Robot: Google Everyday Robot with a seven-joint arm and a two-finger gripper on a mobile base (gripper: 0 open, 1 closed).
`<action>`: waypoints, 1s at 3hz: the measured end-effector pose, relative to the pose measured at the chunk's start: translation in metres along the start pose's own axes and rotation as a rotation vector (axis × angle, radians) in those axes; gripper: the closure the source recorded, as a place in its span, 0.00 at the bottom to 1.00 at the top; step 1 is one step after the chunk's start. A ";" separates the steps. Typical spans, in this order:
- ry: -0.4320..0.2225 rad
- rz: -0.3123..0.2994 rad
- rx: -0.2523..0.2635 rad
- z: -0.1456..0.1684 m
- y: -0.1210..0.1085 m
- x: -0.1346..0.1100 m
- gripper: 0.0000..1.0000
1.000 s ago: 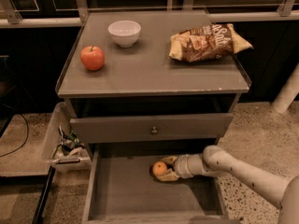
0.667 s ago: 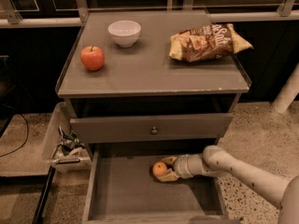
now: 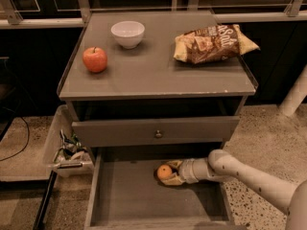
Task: Pick orange from middle drawer and place on counter
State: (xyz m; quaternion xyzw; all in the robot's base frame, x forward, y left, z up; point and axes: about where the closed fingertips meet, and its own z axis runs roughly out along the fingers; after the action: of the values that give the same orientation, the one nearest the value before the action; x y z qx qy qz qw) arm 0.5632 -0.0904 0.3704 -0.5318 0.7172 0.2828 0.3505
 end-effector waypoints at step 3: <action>-0.023 -0.115 0.083 -0.095 0.037 -0.055 1.00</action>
Offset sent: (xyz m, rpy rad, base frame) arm -0.0448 -0.0361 0.1055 0.0021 -0.1494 -0.0032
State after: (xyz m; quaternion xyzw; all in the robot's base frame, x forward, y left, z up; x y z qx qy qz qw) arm 0.5188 -0.1234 0.4721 -0.5537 0.6926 0.2383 0.3962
